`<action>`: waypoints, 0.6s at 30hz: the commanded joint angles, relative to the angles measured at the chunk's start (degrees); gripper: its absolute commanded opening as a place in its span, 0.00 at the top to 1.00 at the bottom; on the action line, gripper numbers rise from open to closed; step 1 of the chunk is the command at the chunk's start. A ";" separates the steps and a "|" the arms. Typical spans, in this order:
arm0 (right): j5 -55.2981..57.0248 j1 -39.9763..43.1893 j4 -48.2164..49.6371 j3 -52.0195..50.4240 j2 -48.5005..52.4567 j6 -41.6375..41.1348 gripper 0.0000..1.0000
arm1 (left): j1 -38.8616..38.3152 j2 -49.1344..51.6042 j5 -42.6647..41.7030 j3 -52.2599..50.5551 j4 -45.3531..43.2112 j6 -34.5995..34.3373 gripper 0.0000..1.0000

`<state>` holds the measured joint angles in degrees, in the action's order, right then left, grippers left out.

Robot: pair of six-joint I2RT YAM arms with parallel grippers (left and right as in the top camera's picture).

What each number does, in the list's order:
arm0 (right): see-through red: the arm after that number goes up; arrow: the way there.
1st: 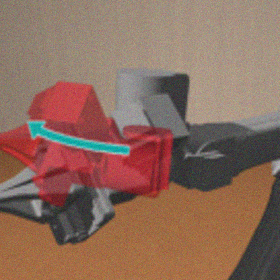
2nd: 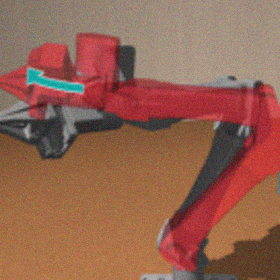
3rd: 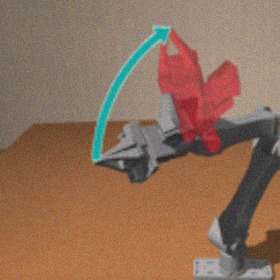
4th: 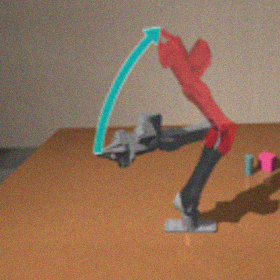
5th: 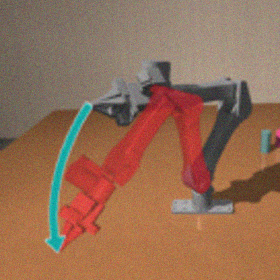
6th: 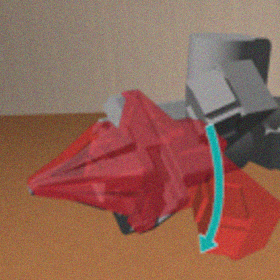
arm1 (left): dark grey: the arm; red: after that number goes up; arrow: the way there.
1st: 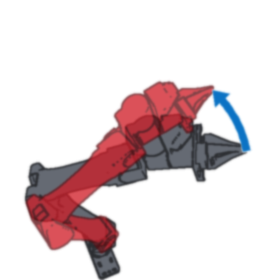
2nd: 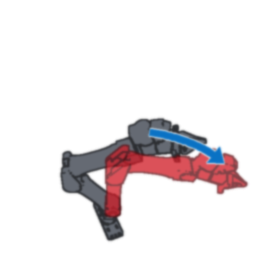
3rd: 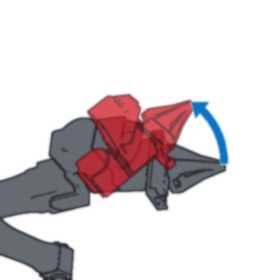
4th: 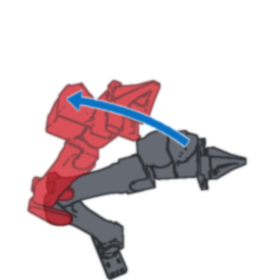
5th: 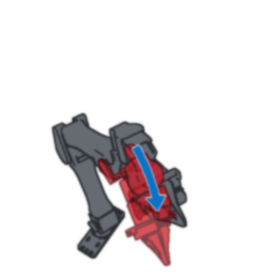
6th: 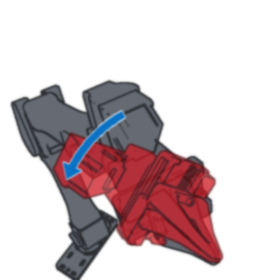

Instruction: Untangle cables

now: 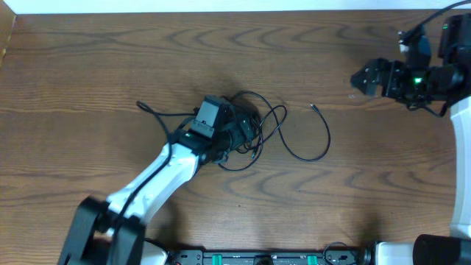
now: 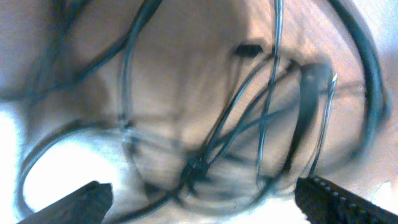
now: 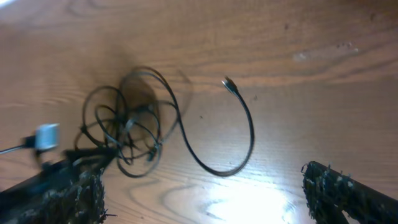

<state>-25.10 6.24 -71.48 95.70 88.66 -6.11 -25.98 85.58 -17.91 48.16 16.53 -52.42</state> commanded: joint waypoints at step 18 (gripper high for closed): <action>-17.57 -18.64 23.08 -26.67 -0.15 0.85 0.21 | 0.31 -32.17 37.27 0.59 22.01 4.35 0.02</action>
<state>-35.33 -8.84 -51.86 72.69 88.66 -5.30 -25.91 53.43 15.07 48.47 38.50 -49.04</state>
